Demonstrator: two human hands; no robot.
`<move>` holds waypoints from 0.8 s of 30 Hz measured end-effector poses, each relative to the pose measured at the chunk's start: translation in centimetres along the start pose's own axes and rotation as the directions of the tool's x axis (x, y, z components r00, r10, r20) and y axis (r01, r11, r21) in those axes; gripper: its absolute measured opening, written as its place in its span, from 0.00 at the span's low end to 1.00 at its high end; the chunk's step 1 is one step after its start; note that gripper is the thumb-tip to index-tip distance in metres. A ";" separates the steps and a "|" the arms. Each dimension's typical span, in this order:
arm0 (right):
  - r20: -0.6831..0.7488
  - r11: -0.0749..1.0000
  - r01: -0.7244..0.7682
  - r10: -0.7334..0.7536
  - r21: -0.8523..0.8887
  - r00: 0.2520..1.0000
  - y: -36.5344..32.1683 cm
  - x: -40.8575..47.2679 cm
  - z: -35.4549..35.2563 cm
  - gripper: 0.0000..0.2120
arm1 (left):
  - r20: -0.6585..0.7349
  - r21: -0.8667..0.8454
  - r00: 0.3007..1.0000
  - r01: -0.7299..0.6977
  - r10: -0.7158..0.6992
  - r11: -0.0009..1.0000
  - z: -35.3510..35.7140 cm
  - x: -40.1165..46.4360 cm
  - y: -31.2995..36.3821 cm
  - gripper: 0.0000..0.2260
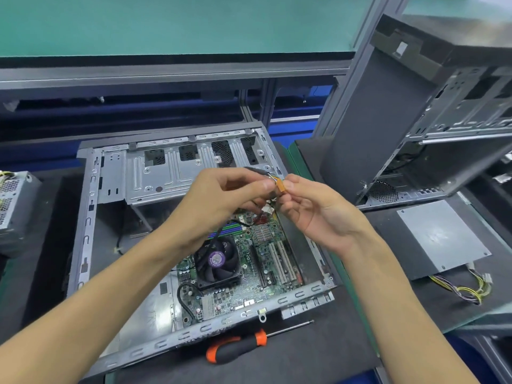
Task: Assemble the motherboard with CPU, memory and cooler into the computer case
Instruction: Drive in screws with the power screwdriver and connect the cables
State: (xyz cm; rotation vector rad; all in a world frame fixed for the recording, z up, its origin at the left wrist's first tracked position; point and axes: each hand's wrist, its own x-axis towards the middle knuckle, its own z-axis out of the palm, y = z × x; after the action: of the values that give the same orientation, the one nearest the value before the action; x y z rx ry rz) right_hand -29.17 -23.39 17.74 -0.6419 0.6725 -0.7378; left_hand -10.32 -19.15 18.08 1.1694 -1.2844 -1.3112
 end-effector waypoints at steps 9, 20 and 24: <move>0.053 0.997 -0.026 0.031 -0.076 0.998 -1.0 -0.7 -0.4 0.11 | 0.242 -0.369 0.951 0.275 -0.194 0.888 0.5 0.9 0.7 0.10; 0.107 0.989 -0.079 0.092 -0.123 0.990 -0.7 -1.2 -1.4 0.11 | 0.376 -0.379 0.902 0.358 -0.212 0.854 0.4 1.2 -0.1 0.09; 0.085 0.988 -0.068 0.080 -0.141 0.993 -0.5 -1.3 -1.8 0.09 | 0.306 -0.338 0.927 0.320 -0.218 0.885 0.6 1.4 -0.5 0.09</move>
State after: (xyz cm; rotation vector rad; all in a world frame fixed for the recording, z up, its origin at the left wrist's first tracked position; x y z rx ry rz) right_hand -31.39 -23.20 17.40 -0.7686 0.6643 -0.5930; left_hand -11.12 -20.50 17.50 0.9399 -0.9967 -1.8807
